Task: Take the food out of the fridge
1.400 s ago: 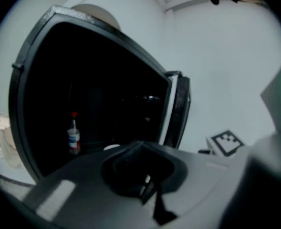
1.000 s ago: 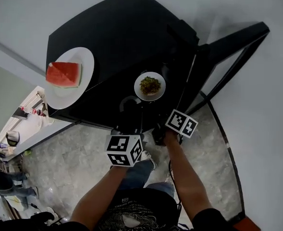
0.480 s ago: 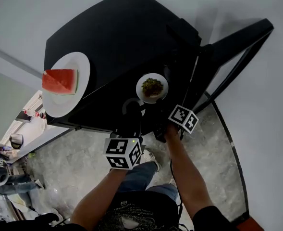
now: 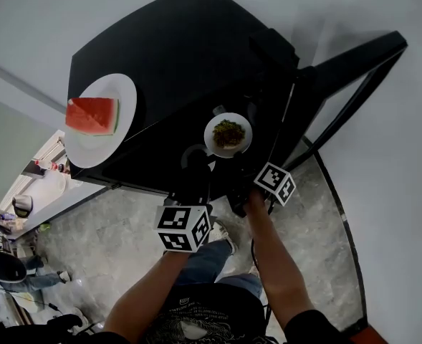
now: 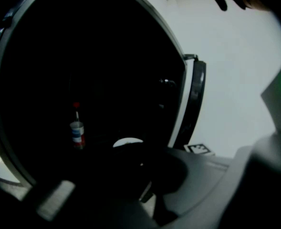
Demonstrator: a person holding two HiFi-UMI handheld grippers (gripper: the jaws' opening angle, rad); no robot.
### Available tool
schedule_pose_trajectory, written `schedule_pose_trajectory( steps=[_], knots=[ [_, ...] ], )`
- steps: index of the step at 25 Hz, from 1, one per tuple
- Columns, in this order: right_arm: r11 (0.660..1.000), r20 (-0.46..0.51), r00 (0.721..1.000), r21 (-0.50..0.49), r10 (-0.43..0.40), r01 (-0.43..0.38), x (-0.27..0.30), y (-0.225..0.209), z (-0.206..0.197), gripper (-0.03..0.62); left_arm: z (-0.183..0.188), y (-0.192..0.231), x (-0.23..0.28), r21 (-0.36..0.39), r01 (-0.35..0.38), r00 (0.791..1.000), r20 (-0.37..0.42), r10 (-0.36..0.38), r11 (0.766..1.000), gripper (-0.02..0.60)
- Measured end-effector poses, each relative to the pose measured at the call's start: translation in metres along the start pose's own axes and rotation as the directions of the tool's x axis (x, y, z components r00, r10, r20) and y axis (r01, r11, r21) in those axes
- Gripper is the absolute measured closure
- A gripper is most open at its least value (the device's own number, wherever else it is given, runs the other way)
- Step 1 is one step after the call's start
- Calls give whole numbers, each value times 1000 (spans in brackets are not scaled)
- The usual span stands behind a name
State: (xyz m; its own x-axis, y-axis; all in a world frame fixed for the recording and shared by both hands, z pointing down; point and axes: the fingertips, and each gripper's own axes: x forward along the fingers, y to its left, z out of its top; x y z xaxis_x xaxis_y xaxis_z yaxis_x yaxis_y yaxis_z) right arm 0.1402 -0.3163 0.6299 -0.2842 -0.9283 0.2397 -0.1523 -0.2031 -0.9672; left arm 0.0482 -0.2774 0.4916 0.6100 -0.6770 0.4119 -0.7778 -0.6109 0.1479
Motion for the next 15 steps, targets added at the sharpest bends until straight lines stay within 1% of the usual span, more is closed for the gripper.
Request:
schedule_pose_trajectory(
  steps=[3,7,10,13,15],
  knots=[
    [1000,2,1000,23,15,-15,4,1,2,570,0,1,-2,0,-2,1000,0,2,1000,580],
    [1000,-8,1000,22,-13,13,11,0,5,571,1,5,-4,6,-11,1000,-5,11,1000,580],
    [998,-8,1000,55,5,-4,11,3,6,582,2,7,-6,5,-20,1000,-5,20,1000,580],
    [999,-27,1000,39,11,-10,8,9,5,583,4,7,-8,0,-29,1000,5,29,1000,580],
    [999,-40,999,45,30,-28,3,15,2,583,6,6,-11,-5,-38,999,17,38,999,580]
  ],
)
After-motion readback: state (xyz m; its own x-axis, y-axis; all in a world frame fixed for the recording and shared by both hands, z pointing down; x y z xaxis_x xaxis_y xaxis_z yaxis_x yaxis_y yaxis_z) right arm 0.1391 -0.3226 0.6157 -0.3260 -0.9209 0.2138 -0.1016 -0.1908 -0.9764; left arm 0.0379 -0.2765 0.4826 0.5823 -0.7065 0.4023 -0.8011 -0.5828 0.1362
